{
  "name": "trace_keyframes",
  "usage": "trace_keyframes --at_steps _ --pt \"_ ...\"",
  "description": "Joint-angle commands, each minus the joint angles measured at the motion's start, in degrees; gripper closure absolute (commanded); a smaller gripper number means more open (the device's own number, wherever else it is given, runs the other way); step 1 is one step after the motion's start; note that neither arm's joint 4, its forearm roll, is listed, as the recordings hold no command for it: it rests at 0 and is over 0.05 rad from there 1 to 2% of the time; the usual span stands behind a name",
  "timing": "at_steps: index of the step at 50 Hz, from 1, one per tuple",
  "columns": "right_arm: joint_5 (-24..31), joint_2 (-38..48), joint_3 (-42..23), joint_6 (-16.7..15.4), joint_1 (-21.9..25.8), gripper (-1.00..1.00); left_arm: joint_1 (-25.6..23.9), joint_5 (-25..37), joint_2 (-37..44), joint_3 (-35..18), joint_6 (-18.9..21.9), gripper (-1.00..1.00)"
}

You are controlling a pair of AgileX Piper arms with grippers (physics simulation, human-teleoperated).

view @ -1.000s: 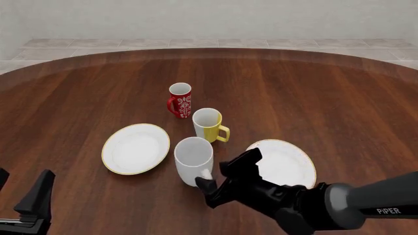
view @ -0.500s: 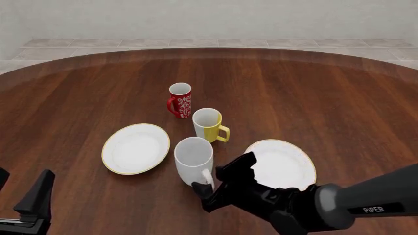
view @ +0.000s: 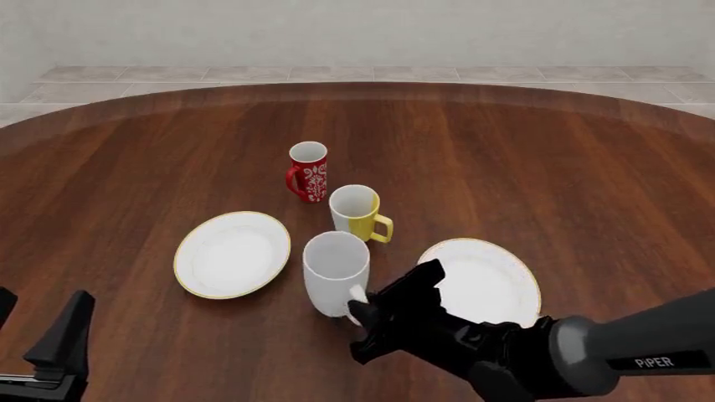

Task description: Put the white mug on the left plate.

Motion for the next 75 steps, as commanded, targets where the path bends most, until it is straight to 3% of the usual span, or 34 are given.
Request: trace_keyframes --at_steps 1,10,19,28,31,42,54,56,57,75 --pt "-0.09 -1.90 0.60 -1.25 0.18 1.00 0.04 -0.06 0.00 0.01 0.01 -1.00" --pt "0.74 -3.86 0.62 -4.61 0.13 1.00 0.09 -0.07 0.00 -0.14 -0.02 -1.00" --pt "1.66 -6.72 0.93 -5.49 0.96 1.00 0.11 0.00 0.05 -0.36 0.07 -1.00" --pt "3.10 -11.47 1.51 -10.81 1.54 1.00 0.20 -0.01 0.13 -0.54 0.08 -1.00" --pt "4.24 -11.72 0.54 -9.29 3.22 1.00 0.24 -0.01 0.18 -0.64 0.06 -1.00" --pt "9.34 -14.70 -1.70 -9.07 2.88 1.00 0.24 0.09 0.15 -0.77 0.10 -1.00" --pt "14.97 -20.73 -4.52 -9.40 2.92 1.00 0.34 0.05 0.02 -0.60 0.17 -1.00" --pt "17.26 -19.62 -6.37 -10.94 2.58 1.00 0.42 0.02 0.02 -0.60 0.14 -1.00" --pt "17.60 -19.64 -6.75 -9.18 2.67 1.00 0.44 0.01 0.02 -0.59 0.13 -1.00" --pt "24.50 -20.74 -13.35 -7.43 3.37 1.00 0.51 -0.10 0.01 -0.37 0.21 -1.00"
